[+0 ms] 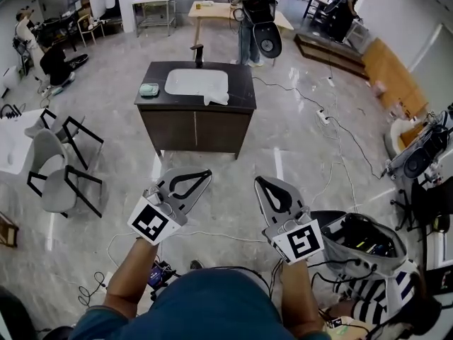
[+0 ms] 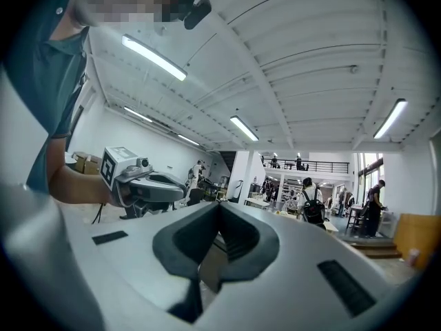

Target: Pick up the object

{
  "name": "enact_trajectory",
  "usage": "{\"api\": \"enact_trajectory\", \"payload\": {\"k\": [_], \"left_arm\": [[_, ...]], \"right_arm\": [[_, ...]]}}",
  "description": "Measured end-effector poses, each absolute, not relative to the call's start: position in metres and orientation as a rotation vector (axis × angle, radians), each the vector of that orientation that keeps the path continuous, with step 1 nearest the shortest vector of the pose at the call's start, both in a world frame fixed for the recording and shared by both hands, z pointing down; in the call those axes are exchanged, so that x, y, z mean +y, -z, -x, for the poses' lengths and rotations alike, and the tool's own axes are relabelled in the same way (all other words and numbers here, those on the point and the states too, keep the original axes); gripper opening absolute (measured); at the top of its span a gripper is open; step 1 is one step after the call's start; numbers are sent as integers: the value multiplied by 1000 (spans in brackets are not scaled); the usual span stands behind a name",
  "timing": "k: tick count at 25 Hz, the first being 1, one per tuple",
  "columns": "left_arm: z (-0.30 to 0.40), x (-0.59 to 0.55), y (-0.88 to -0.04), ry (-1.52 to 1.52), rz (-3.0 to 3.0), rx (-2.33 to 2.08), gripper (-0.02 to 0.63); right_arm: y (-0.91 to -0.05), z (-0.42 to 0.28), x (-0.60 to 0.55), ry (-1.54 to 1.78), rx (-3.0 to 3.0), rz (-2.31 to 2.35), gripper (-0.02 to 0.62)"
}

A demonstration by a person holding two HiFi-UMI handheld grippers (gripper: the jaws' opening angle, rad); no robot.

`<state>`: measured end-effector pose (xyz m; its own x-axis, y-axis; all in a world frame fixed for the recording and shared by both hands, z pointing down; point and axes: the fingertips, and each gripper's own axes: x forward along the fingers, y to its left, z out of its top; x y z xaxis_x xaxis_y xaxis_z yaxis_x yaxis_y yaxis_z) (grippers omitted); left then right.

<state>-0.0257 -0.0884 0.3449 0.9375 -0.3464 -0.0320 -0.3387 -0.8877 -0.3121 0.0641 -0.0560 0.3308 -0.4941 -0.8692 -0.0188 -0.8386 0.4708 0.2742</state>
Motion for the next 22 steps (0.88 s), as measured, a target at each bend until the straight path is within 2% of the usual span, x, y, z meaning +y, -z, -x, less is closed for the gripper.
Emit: {"api": "enact_trajectory", "payload": {"k": [22], "left_arm": [[-71, -215, -356, 120, 2759, 727, 3]], "right_arm": [[-342, -161, -188, 329, -2737, -1336, 14]]}}
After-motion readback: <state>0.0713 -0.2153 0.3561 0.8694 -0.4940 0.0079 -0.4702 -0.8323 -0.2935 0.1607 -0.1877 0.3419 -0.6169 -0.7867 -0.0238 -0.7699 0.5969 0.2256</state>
